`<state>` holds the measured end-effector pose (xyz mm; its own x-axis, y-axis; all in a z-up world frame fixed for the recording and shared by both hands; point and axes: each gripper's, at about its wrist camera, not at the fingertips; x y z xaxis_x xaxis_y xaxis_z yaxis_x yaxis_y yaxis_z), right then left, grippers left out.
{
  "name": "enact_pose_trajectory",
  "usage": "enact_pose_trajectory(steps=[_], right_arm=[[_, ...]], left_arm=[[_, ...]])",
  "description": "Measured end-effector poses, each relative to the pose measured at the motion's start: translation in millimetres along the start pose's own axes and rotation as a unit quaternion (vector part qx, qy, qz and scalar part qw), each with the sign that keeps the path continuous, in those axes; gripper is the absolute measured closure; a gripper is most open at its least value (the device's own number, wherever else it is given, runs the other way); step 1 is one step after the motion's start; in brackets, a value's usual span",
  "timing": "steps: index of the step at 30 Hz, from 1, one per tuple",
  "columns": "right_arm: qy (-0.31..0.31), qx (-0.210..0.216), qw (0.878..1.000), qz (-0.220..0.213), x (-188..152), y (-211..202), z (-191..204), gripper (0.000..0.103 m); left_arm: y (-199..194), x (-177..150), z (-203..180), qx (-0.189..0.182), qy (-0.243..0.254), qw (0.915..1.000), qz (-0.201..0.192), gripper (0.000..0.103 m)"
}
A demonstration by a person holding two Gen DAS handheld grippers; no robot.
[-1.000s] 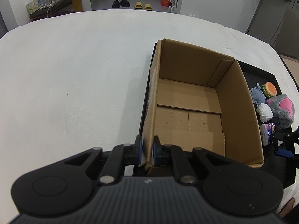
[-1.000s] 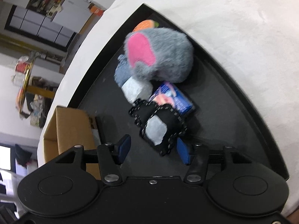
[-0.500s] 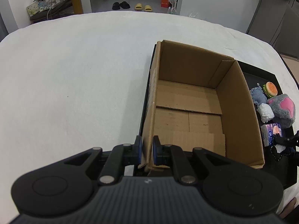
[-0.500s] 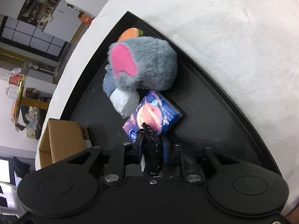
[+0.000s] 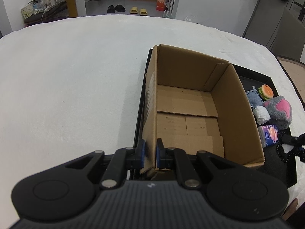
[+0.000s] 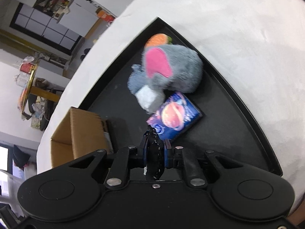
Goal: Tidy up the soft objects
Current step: 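Carry the black-and-white plush into the cardboard box and open the right gripper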
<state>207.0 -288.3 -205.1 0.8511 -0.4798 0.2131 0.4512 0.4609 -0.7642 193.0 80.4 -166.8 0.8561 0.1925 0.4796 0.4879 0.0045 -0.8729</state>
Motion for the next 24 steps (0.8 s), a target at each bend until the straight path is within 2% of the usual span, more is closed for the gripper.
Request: enact_pose_trajectory(steps=[13, 24], right_arm=[[-0.102, 0.023, 0.994, -0.027, -7, -18, 77, 0.087], [-0.175, 0.016, 0.984, -0.039, -24, -11, 128, 0.087]], left_arm=[[2, 2, 4, -0.007, -0.010, 0.9998, 0.013, 0.092], [4, 3, 8, -0.014, -0.028, 0.9995, 0.010, 0.092]])
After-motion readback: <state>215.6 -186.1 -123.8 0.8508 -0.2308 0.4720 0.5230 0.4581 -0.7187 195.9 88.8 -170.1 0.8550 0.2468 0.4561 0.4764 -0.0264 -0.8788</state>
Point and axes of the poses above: each gripper's, at about its wrist camera, not at the fingertips, and y roughly the way its jaws point, z to its left, x to its top, and after that the axes turned 3 degrees about z, right-handed
